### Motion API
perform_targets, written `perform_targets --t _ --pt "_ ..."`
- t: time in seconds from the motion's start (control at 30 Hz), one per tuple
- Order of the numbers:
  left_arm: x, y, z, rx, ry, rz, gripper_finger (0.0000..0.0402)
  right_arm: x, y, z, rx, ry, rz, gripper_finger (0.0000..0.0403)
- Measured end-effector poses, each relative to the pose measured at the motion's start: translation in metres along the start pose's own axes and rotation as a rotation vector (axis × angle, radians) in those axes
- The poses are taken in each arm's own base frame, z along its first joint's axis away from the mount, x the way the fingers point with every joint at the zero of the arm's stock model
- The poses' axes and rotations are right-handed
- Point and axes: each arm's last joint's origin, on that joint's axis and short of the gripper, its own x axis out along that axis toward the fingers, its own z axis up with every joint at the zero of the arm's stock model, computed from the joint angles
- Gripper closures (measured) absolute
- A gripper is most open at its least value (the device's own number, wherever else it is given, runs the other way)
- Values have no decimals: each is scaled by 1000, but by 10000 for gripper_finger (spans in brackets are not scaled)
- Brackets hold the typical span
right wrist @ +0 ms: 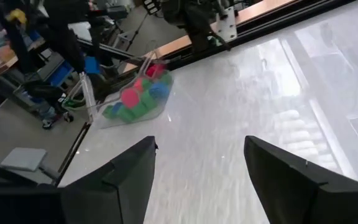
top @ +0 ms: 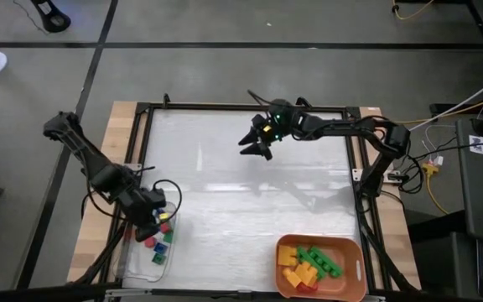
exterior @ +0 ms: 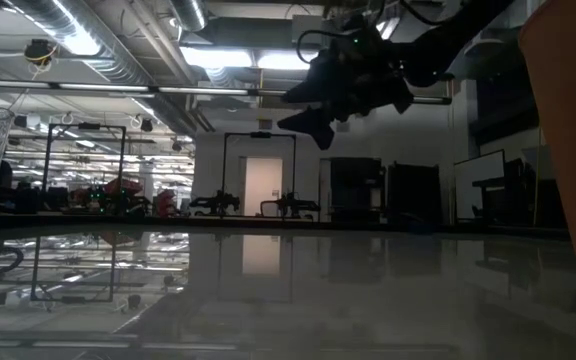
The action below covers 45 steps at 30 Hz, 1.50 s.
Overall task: Sort blocks by size
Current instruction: Put the small blue game piece into the transparent bin
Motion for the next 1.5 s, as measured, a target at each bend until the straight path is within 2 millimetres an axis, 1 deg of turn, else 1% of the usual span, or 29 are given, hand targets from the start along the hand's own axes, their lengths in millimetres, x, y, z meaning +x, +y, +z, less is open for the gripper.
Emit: perform_targets --t 0.23,0.37,0.5,0.6,0.67,0.73,0.9,1.0,1.1,1.23,1.33,1.5 --pt "21 10 -3 -37 26 116 260 -2 -2 0 7 0 -7 159" --pt "33 20 -6 -80 43 175 245 -2 -2 0 9 2 -7 159" --pt "37 24 -7 -80 48 192 239 -2 -2 -1 14 7 -9 159" --pt "37 24 -7 -59 49 189 242 -12 -2 1 44 22 -40 159" --pt "37 24 -7 -57 49 188 246 -25 -1 5 71 27 -111 159" --pt "37 24 -7 -56 45 188 250 -40 -1 10 75 26 -227 159" --pt "37 24 -6 -19 21 194 254 -77 -1 9 76 107 -645 159" --pt "37 24 -5 7 0 200 253 -92 -4 2 92 193 -841 159" --pt "37 24 -4 29 -19 208 253 -103 -12 -9 172 283 -926 159" --pt "37 24 -4 39 -33 212 253 -114 -19 -20 331 336 -1012 159" --pt "37 24 -4 39 -34 210 253 -121 -23 -22 401 330 -1065 159" --pt "37 23 -3 49 -45 194 253 -134 -31 -23 450 311 -1107 164"
